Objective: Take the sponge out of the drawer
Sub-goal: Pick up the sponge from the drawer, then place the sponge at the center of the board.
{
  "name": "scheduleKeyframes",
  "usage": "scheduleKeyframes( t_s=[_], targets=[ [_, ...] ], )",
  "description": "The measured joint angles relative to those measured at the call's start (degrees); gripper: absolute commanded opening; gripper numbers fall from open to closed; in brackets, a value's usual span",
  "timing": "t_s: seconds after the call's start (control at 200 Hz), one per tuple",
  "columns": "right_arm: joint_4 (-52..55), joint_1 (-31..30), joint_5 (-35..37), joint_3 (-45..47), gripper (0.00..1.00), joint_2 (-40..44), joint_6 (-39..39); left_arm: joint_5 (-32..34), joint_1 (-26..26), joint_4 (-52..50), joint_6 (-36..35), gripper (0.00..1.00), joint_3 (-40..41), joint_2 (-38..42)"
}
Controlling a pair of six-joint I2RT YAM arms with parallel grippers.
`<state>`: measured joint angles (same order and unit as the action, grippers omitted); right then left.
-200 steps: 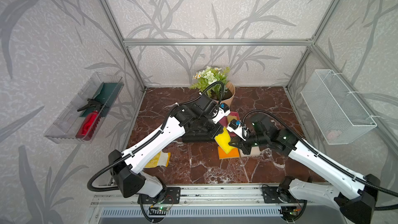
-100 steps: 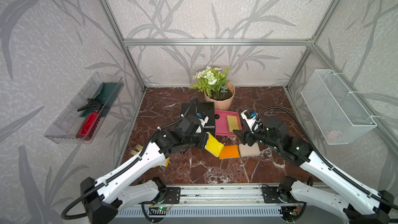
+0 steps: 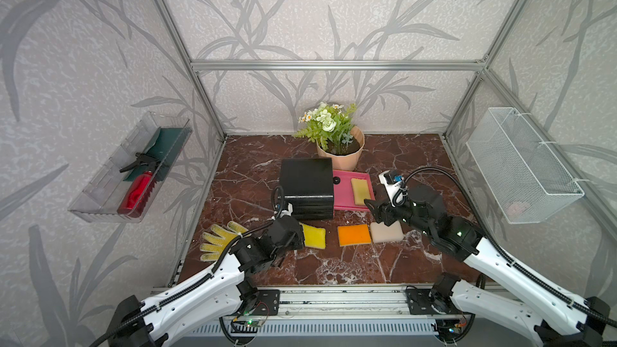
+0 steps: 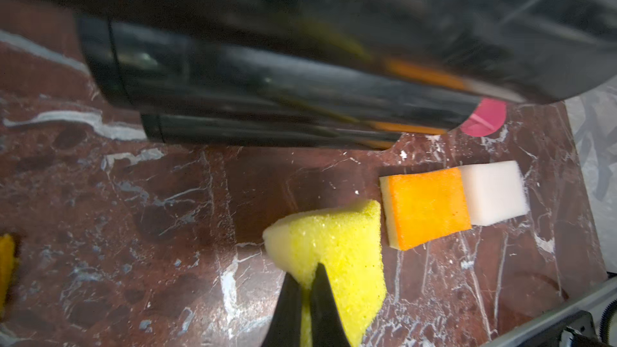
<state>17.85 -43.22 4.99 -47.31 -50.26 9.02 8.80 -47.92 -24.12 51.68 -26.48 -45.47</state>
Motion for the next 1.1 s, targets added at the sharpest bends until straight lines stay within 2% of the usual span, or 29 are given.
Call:
scheduleKeyframes(
  t_s=[0.2, 0.41, 1.0, 1.1],
  targets=[
    [0.0, 0.0, 1.5, 0.3, 0.76, 0.5, 0.3, 0.0, 0.0, 7.0, 4.6, 0.0, 5.2, -0.5],
    [-0.1, 0.1, 2.5, 0.6, 0.76, 0.5, 0.6, -1.2, 0.0, 15.6, 7.4, 0.0, 7.7, -7.4],
    [0.0, 1.0, 3.7, 1.5, 0.77, 1.3, 0.6, -1.8, 0.0, 26.8, 8.3, 0.0, 9.1, -19.4],
    [0.0, 1.3, 3.8, 1.5, 0.77, 1.9, 0.6, -1.8, 0.0, 27.2, 8.3, 0.09, 9.1, -19.6]
  ],
)
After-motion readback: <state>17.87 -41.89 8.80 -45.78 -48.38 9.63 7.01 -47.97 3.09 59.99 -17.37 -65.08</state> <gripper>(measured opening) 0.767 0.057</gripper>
